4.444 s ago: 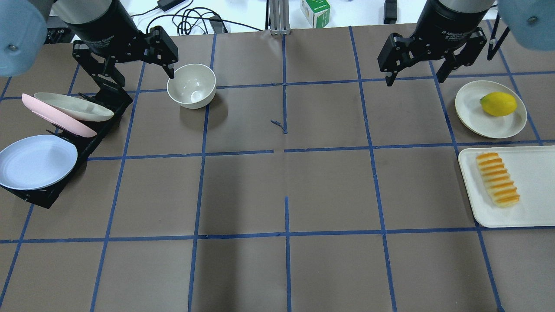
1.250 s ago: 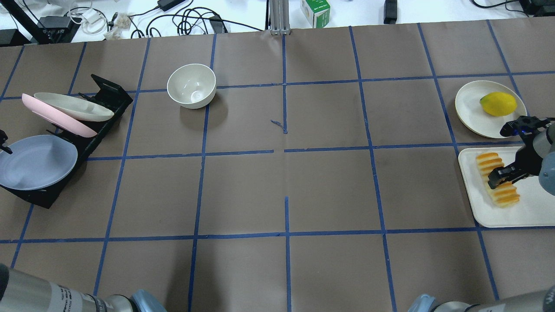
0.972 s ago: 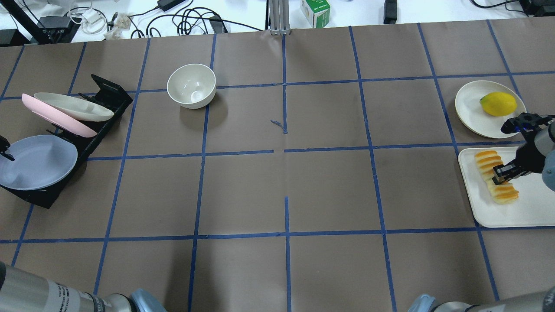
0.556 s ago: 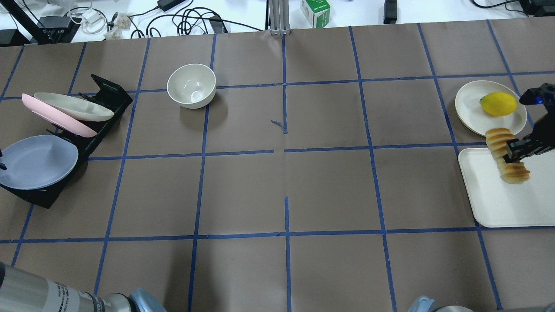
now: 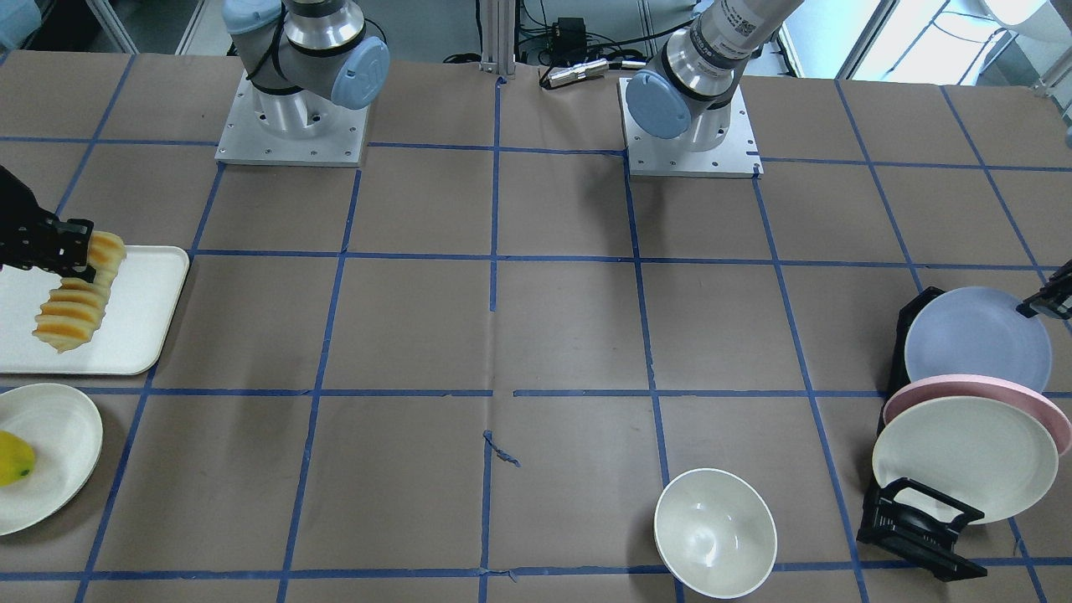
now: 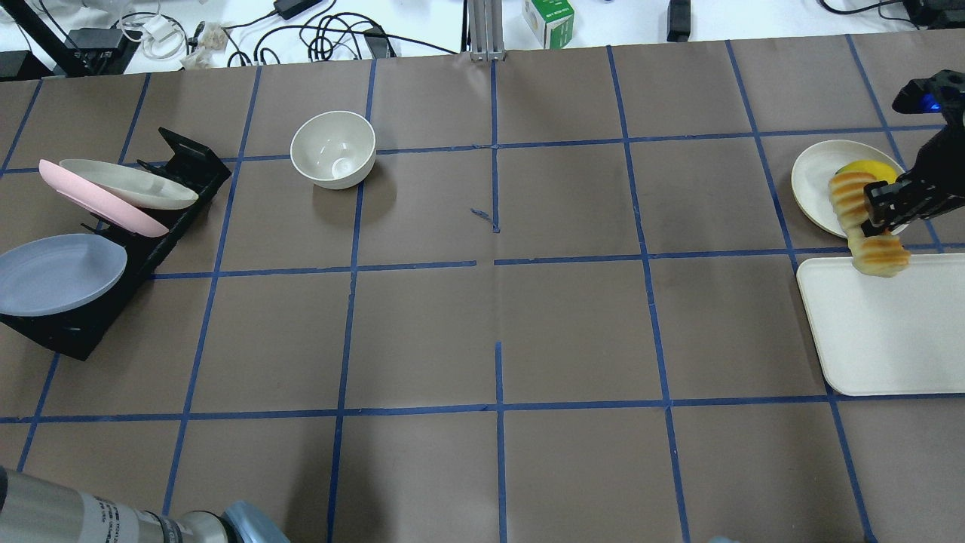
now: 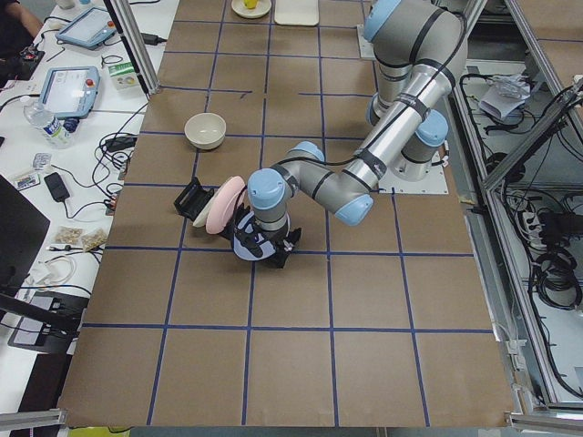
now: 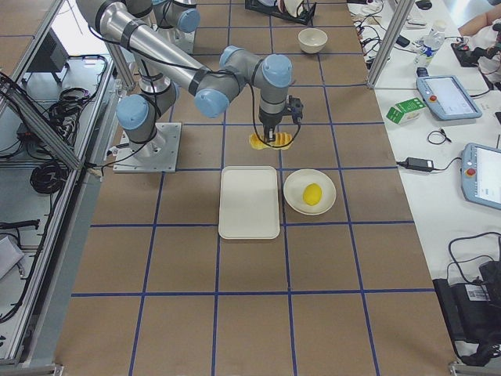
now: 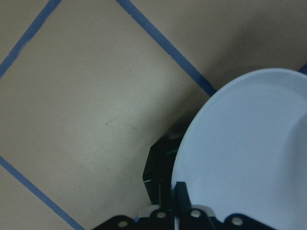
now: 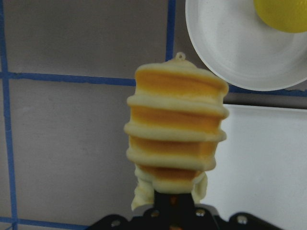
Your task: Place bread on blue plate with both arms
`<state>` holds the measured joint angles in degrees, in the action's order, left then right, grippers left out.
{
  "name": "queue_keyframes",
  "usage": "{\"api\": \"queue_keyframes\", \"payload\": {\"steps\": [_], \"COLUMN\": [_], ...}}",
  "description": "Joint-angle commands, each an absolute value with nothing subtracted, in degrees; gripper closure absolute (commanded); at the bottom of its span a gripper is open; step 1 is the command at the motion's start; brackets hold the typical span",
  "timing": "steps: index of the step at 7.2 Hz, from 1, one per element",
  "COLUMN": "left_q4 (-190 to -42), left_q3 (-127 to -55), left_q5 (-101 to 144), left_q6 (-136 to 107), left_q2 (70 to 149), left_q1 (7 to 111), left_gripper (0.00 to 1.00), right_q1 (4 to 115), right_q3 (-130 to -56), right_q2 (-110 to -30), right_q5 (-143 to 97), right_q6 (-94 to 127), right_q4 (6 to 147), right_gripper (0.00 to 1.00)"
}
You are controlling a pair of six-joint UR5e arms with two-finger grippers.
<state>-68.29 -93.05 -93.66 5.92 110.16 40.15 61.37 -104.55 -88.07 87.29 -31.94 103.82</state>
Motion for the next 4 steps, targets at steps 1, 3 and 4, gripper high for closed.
{"api": "queue_keyframes", "payload": {"steps": [1, 3, 4], "left_q4": [-77.5, -91.5, -98.5], "left_q3": [-89.9, -83.9, -82.1], "left_q5": [-95.2, -98.9, -98.8], "left_q6": [7.4, 8.4, 8.2], "left_q2": [104.4, 96.8, 92.9], "left_q1": [40.0, 40.2, 40.3], "left_gripper": [1.0, 1.0, 1.0], "right_q1": [64.1, 64.3, 64.4], "right_q3": [-103.4, -102.4, -101.8], "right_q2": [-89.3, -90.3, -90.5], "right_q5": [87.5, 87.4, 87.2], "right_q6": [-29.5, -29.1, -27.8], "right_q4": [101.6, 98.5, 97.3], "right_gripper": [1.0, 1.0, 1.0]}}
